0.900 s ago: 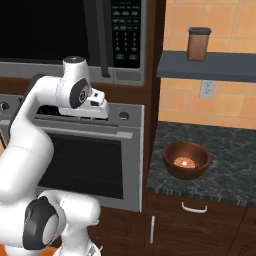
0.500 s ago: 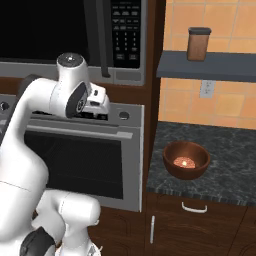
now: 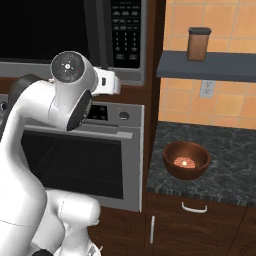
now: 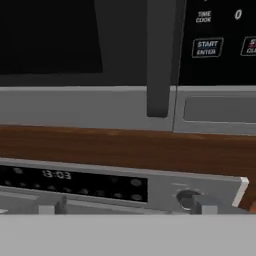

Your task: Open the microwave, place the bowl with waffle inside the microwave, then close the microwave door and turn it on.

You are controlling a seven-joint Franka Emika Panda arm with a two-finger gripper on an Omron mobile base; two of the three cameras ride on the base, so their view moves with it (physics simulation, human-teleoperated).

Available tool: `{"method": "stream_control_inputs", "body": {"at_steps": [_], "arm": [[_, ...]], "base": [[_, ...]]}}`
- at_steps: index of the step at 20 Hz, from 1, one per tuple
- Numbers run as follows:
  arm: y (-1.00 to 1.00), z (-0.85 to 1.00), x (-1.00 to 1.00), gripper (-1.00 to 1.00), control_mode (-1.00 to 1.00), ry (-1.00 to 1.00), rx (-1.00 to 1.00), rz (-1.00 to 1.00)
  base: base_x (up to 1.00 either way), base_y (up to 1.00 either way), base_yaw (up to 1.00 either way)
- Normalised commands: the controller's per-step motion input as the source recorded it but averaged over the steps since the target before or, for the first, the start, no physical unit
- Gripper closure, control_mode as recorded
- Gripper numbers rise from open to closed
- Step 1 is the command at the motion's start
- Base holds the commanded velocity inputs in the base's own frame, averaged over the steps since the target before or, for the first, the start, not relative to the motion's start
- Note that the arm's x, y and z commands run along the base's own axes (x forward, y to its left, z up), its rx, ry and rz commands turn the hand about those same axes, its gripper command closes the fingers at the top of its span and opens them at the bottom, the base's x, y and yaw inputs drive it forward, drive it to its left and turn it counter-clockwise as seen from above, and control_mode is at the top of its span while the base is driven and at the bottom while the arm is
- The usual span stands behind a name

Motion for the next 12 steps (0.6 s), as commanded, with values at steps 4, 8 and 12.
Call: {"method": "stream_control_inputs", "body": {"at_steps": [4,8,12], "arm": [[-0.07,0.88,0.19,-1.0,-1.0,-0.09,0.0,-0.16],[0.0,0.51,0.33,-1.0,-1.0,0.12,0.0,-0.12],[0.0,0.0,0.07,-1.0,-1.0,0.03,0.0,0.0]], "base": [[0.0,0.0,0.0],[0.0,0.0,0.0],[0.0,0.0,0.0]]}}
